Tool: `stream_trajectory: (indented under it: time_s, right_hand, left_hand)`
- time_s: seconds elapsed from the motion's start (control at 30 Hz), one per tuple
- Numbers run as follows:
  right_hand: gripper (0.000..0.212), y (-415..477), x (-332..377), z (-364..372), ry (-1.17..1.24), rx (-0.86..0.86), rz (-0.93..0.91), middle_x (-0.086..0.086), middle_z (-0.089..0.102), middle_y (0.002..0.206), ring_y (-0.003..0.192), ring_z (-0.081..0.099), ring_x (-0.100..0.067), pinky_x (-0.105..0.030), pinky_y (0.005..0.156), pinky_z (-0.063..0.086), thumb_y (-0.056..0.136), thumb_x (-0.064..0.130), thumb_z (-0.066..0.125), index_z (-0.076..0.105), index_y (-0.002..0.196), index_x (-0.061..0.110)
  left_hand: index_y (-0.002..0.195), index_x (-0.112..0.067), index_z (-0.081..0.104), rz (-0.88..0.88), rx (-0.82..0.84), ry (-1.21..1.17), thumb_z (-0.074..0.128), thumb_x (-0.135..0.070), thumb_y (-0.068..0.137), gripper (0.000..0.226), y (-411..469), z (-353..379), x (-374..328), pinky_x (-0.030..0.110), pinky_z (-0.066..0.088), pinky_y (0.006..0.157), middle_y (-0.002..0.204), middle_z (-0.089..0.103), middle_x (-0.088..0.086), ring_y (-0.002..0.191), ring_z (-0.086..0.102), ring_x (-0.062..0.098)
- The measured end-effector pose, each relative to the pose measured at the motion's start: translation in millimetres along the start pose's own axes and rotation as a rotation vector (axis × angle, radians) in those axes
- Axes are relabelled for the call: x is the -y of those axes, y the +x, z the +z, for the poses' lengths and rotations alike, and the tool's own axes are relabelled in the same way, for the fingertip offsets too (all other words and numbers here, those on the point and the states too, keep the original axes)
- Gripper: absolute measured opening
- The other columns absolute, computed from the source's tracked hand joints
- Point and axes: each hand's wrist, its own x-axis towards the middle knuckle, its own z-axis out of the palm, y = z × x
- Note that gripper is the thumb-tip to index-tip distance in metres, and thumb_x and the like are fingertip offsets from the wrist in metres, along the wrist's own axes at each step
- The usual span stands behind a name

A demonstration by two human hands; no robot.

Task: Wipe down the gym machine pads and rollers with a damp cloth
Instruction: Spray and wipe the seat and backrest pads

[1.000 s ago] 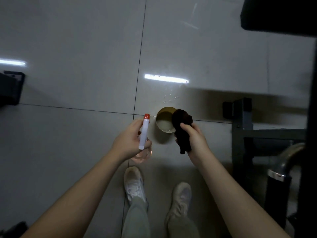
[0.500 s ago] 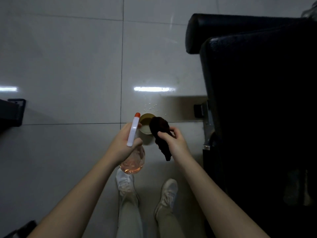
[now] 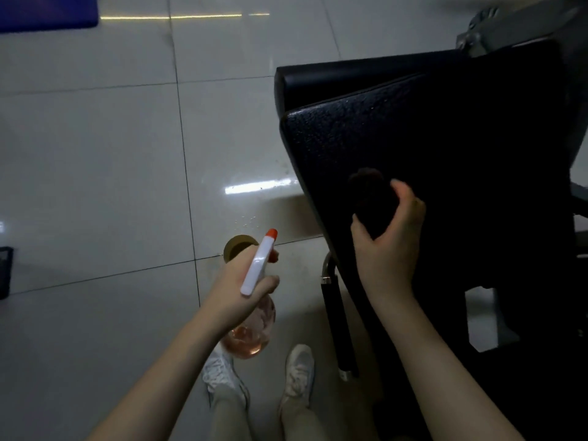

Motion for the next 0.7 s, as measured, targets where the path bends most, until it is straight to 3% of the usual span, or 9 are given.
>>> stream_trajectory:
  time_s: [0.13, 0.2, 0.33, 0.5, 0.57, 0.7]
  right_hand:
    - [0.061, 13.1, -31.0, 16.2, -0.352, 0.087, -0.115, -0.016, 0.04, 0.13, 0.113, 0.044, -0.033, -0.045, 0.085, 0.048, 0.081, 0.032, 0.062, 0.033, 0.135, 0.024]
    - [0.054, 8.0, -42.0, 21.2, -0.405, 0.096, -0.175, -0.017, 0.042, 0.129, 0.114, 0.045, -0.034, -0.046, 0.088, 0.045, 0.083, 0.041, 0.053, 0.036, 0.131, 0.022]
    - [0.041, -4.7, -57.7, 11.1, -0.449, 0.074, -0.185, -0.014, 0.048, 0.125, 0.11, 0.052, -0.031, -0.044, 0.086, 0.047, 0.089, 0.039, 0.039, 0.043, 0.125, 0.021]
    - [0.04, -24.0, -94.1, -6.1, -0.523, -0.01, -0.081, -0.016, 0.053, 0.123, 0.111, 0.051, -0.033, -0.047, 0.088, 0.045, 0.09, 0.036, 0.04, 0.046, 0.126, 0.018]
    - [0.041, -24.1, -102.2, -9.8, -0.549, -0.039, -0.071, -0.016, 0.054, 0.123, 0.112, 0.049, -0.032, -0.047, 0.087, 0.045, 0.09, 0.034, 0.041, 0.046, 0.127, 0.017]
    - [0.04, -16.9, -110.9, -14.4, -0.526, -0.072, -0.044, -0.017, 0.054, 0.124, 0.113, 0.049, -0.034, -0.048, 0.089, 0.044, 0.09, 0.03, 0.042, 0.046, 0.127, 0.015]
  left_hand:
    - [0.116, -0.024, 0.054, -0.009, 0.061, 0.016, 0.057, -0.027, 0.084, 0.032, 5.3, 12.2, -17.3, 0.017, 0.043, 0.073, 0.105, 0.057, -0.01, 0.091, 0.055, -0.001]
    - [0.12, -0.022, 0.054, 0.008, 0.095, 0.031, 0.053, -0.03, 0.077, 0.043, 9.0, 17.3, -25.7, 0.025, 0.049, 0.078, 0.109, 0.057, -0.009, 0.094, 0.055, -0.001]
    - [0.107, -0.028, 0.056, -0.026, 0.138, 0.023, 0.054, -0.039, 0.071, 0.037, 9.6, 20.6, -38.9, 0.046, 0.057, 0.076, 0.102, 0.061, 0.002, 0.084, 0.062, 0.02]
    - [0.097, -0.024, 0.058, 0.045, 0.176, 0.054, 0.061, -0.022, 0.09, 0.008, 12.6, 27.0, -56.8, 0.022, 0.054, 0.06, 0.093, 0.063, -0.001, 0.068, 0.065, 0.017]
    - [0.089, -0.021, 0.057, 0.056, 0.187, 0.079, 0.06, -0.015, 0.093, 0.008, 15.6, 25.8, -64.8, 0.02, 0.051, 0.058, 0.085, 0.062, 0.003, 0.065, 0.064, 0.019]
    - [0.08, -0.017, 0.055, 0.036, 0.205, 0.21, 0.057, -0.017, 0.093, 0.014, 22.3, 21.8, -76.5, 0.012, 0.046, 0.052, 0.072, 0.063, 0.004, 0.058, 0.064, 0.008]
